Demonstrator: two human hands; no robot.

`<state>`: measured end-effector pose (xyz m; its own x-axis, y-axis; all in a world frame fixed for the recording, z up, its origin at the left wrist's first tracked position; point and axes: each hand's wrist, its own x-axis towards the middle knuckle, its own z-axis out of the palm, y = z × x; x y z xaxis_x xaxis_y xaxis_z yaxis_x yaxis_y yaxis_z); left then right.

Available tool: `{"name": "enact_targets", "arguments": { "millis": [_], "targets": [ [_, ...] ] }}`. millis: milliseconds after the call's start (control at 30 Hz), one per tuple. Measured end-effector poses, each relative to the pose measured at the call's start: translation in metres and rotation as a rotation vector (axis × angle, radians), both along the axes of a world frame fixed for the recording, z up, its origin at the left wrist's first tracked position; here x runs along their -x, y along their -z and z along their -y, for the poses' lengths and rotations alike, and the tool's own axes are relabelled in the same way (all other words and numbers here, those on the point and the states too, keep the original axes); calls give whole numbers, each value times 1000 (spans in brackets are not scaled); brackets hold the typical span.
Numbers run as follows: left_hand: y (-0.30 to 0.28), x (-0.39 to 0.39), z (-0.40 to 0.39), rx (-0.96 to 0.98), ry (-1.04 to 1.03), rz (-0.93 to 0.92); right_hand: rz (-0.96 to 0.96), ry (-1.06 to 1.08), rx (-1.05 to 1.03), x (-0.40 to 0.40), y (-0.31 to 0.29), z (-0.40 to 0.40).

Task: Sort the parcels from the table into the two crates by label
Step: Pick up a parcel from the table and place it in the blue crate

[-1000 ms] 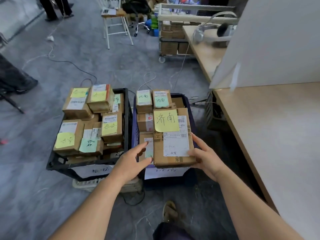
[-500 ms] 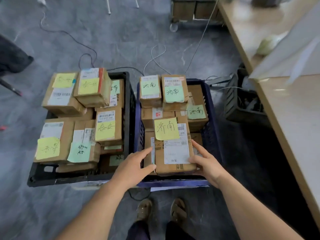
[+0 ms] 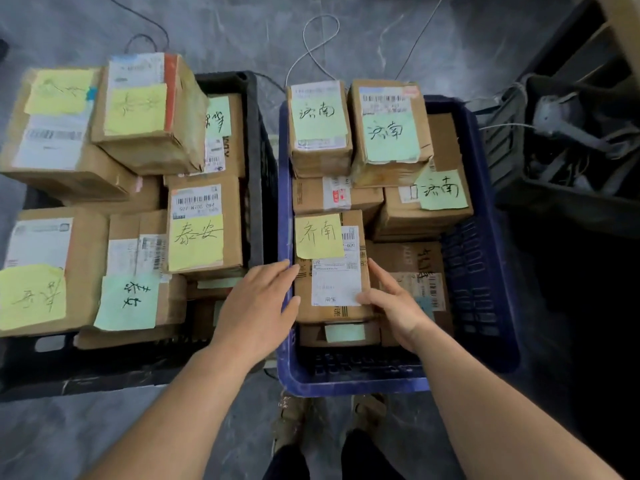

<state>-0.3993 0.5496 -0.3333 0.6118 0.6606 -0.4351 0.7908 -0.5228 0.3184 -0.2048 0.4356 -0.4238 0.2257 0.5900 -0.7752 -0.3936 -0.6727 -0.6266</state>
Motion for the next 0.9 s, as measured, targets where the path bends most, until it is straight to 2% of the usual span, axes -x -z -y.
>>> {"name": "enact_targets", "arguments": {
  "millis": [267,400,633,900],
  "targets": [
    [6,6,-4,-21,41,23,192,-135,139,7,0,-18],
    [-3,1,-6,43,37,18,420,-289,235,10,-23,-22],
    [-47,-1,3,75,62,51,830,-386,284,20,-112,14],
    [-121,-30,43,12,286,150,1104,-245,344,37,-229,85]
  ]
}}
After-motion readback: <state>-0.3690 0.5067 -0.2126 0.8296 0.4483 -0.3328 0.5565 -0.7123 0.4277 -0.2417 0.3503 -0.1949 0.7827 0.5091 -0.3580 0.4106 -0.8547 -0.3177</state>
